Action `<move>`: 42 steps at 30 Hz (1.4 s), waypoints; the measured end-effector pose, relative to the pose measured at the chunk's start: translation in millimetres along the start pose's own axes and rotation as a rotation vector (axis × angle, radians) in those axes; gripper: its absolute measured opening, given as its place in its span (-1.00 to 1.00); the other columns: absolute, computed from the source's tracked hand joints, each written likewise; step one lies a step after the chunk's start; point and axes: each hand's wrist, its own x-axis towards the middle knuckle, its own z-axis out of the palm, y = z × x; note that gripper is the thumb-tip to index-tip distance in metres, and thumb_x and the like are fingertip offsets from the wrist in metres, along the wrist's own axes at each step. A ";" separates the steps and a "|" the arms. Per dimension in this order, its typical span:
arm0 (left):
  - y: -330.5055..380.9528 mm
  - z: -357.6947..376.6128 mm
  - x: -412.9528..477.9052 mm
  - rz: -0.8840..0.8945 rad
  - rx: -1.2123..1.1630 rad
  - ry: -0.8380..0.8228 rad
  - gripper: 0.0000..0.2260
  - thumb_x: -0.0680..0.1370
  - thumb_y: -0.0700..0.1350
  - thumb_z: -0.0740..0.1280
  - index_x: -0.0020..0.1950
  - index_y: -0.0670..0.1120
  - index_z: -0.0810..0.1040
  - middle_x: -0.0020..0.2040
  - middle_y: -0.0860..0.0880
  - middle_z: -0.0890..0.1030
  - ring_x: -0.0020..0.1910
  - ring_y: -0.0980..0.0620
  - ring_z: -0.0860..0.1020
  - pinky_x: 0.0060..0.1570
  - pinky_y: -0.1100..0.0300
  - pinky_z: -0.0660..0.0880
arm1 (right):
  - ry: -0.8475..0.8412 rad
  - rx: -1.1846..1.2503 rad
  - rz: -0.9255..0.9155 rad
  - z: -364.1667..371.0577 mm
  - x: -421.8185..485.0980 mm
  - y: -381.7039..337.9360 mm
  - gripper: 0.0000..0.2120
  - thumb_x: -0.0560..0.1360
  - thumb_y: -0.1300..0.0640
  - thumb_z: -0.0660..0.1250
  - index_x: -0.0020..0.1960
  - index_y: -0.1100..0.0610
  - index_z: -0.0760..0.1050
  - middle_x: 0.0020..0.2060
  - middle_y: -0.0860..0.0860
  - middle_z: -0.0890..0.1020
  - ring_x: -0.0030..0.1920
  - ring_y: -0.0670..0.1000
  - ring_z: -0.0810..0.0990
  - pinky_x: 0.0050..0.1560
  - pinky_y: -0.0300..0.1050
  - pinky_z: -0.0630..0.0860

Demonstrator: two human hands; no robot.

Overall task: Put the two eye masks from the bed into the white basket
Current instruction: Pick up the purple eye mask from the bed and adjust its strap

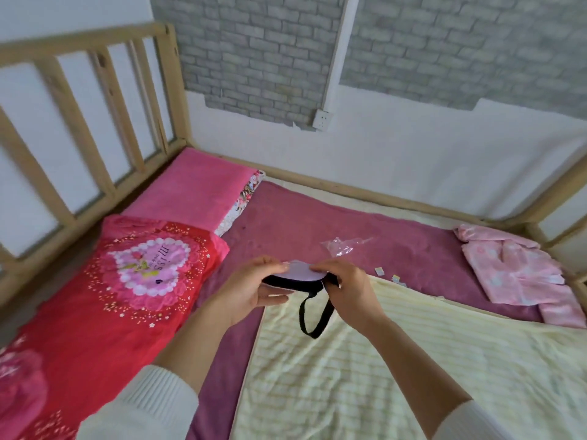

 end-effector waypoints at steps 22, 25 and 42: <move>-120.4 22.6 -260.5 0.364 0.322 0.592 -0.58 0.40 -0.26 0.42 -0.50 0.05 0.28 -0.47 0.16 0.23 -0.48 0.11 0.19 -0.46 0.30 0.16 | -0.334 -0.352 -0.121 -14.2 -178.6 -39.4 -0.63 0.47 0.34 0.16 0.24 0.14 0.21 -0.20 0.19 0.68 -0.19 0.20 0.66 -0.12 0.05 0.51; -124.2 9.7 -291.6 0.381 0.321 0.781 -0.68 0.43 -0.34 0.38 -0.40 -0.05 0.36 -0.43 0.06 0.30 -0.40 0.04 0.22 -0.38 0.20 0.17 | -0.758 0.002 -0.067 -8.0 -201.5 -55.5 -0.77 0.41 0.24 0.41 -0.09 0.17 0.35 -0.32 0.23 0.70 -0.35 0.23 0.69 -0.42 -0.08 0.53; -143.4 -86.0 -430.2 0.279 0.301 0.782 -0.78 0.42 -0.38 0.41 0.01 -0.45 0.50 -0.16 -0.18 0.46 -0.13 -0.06 0.42 -0.11 0.01 0.38 | -0.565 0.247 -0.454 119.5 -262.8 -228.2 -0.88 0.29 0.09 0.47 -0.31 -0.12 0.60 -0.26 -0.17 0.67 -0.09 -0.20 0.63 0.13 0.05 0.45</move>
